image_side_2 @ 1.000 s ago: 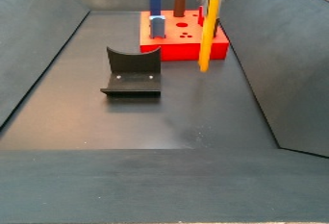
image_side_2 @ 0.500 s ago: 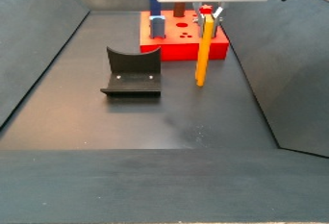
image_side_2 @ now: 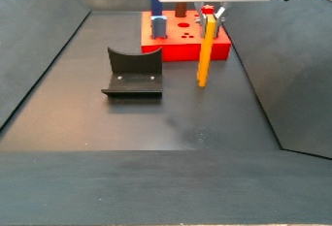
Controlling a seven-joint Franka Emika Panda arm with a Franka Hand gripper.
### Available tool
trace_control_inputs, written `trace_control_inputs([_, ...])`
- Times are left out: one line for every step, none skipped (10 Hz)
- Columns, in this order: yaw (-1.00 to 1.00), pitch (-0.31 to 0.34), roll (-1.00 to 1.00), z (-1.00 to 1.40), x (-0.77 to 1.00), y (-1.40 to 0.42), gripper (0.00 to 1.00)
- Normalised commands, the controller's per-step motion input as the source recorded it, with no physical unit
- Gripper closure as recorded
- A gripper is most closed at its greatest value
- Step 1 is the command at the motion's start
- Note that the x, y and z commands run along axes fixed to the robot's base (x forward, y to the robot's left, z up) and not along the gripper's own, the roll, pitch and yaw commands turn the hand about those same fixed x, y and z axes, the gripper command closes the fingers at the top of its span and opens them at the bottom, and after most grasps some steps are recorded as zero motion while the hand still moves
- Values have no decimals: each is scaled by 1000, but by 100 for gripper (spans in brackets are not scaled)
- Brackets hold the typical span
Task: Pick up the square-circle object. Move up. Rotate the square-circle object. Move to above the board. Insert the square-circle object.
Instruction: Rotate the square-circle object.
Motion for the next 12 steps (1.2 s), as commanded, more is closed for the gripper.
trace_control_inputs([-51,-42,-206,-196,-5,4,100])
trace_control_inputs([-51,-42,-206,-196,-5,4,100])
trace_control_inputs([-51,-42,-206,-196,-5,4,100])
trace_control_inputs([-51,-42,-6,0,0,0,0])
trace_control_inputs([-43,-38,-9,1000,0,145,0])
trace_control_inputs([-42,-28,-11,1000,-11,146,0])
trace_control_inputs([-50,21,-22,966,-34,118,0])
trace_control_inputs([-51,44,-22,806,-27,82,0])
trace_control_inputs([-49,63,-19,570,-14,56,0])
trace_control_inputs([-51,78,-16,387,-1,46,0])
trace_control_inputs([1000,8,-1,0,0,0,0])
trace_control_inputs([1000,8,-1,-92,13,-5,0])
